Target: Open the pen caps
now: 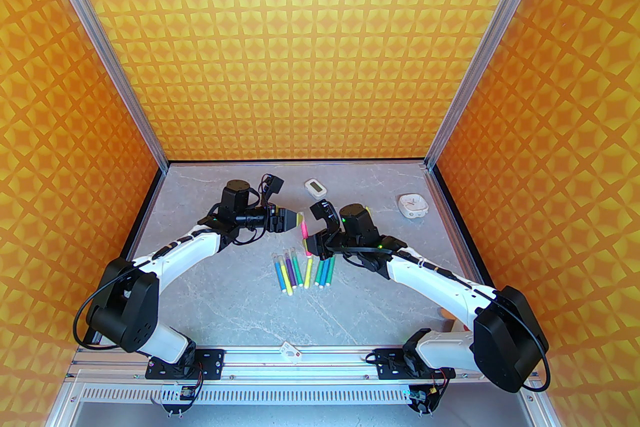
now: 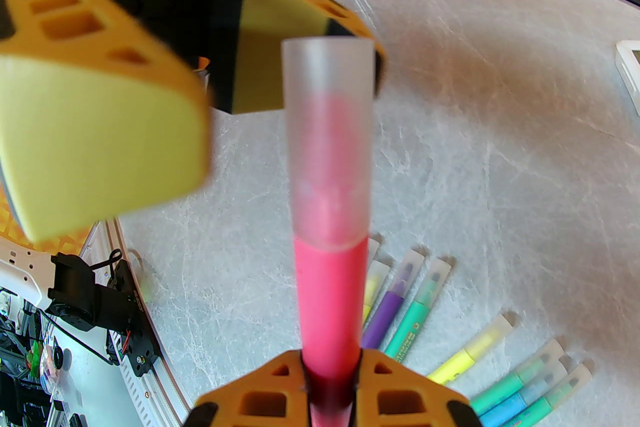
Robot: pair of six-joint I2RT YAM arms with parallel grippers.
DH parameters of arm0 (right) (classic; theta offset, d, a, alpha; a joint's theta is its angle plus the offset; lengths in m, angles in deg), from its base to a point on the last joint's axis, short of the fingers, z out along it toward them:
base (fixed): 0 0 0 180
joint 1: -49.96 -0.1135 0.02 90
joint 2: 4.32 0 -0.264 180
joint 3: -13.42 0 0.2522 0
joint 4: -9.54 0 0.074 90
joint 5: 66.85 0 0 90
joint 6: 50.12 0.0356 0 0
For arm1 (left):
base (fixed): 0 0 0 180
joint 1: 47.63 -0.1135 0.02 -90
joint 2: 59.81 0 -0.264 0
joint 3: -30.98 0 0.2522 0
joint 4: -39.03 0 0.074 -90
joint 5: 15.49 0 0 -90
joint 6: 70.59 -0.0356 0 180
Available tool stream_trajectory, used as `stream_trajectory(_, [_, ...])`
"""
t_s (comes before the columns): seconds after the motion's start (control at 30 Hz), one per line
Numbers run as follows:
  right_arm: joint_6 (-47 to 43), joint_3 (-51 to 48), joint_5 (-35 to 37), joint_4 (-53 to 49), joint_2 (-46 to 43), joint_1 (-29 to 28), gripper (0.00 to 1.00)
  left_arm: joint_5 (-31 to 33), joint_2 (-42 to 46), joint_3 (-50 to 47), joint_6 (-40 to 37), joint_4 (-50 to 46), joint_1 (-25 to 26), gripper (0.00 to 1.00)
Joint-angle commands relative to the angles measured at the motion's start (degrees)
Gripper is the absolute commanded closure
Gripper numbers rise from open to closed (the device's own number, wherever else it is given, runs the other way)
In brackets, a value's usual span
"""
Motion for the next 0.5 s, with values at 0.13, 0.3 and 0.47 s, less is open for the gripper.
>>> stream_trajectory(0.13, [-1.2,1.3,-1.2,1.8,0.8,-0.9,1.0,-2.2,-2.0,2.9,1.8,2.7,1.3,0.41])
stream_trajectory(0.3, [-1.3,1.1,-1.0,2.2,0.7,-1.2,1.0,-2.8,-2.8,3.6,2.5,3.0,1.8,0.51])
stream_trajectory(0.47, [-1.5,0.7,0.2,2.8,0.2,-1.2,1.0,-3.3,-3.2,4.0,2.5,2.8,1.9,0.58])
